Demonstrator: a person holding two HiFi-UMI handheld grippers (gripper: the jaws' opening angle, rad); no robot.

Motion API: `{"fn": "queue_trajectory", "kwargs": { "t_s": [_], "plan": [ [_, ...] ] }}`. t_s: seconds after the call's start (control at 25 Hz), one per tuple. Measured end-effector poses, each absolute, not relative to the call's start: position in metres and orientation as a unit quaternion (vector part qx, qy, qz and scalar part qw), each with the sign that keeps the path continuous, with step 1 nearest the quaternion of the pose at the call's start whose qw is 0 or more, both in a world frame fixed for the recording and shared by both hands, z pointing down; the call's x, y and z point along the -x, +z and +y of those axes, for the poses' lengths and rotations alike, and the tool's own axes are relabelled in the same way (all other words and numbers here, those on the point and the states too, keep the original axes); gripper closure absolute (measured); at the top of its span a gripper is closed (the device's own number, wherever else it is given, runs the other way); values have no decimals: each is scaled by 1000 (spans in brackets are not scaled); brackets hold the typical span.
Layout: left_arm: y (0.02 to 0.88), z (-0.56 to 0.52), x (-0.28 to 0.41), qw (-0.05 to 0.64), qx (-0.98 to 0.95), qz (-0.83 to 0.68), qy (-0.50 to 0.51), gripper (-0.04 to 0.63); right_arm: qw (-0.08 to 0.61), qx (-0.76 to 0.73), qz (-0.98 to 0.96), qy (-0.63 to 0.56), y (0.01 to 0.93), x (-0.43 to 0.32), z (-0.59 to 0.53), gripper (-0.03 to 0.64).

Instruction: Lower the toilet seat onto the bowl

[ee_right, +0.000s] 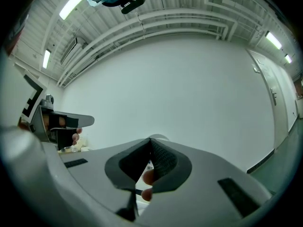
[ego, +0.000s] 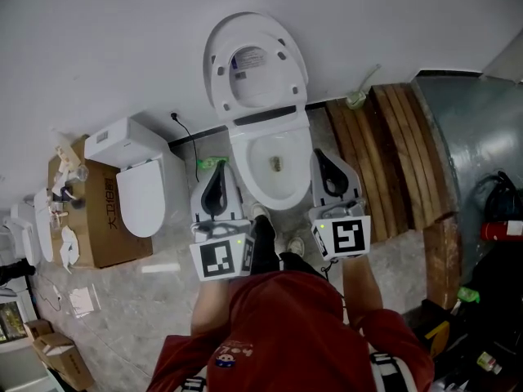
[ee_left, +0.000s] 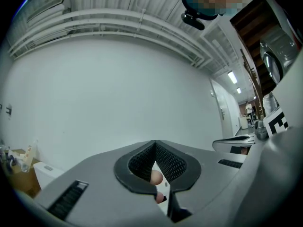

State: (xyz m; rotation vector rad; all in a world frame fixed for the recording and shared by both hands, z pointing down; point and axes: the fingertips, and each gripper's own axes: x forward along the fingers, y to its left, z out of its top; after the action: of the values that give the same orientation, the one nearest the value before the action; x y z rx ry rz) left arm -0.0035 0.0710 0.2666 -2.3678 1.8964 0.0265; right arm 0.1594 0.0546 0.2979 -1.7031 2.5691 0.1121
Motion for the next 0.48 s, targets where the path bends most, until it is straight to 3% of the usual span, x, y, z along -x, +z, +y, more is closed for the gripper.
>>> {"fn": "queue_trajectory", "kwargs": {
  "t_s": [0.48],
  "plan": [
    [262, -25, 51, 47, 780, 623, 44, 583, -7, 541, 838, 69, 285, -102, -41, 603]
  ]
}}
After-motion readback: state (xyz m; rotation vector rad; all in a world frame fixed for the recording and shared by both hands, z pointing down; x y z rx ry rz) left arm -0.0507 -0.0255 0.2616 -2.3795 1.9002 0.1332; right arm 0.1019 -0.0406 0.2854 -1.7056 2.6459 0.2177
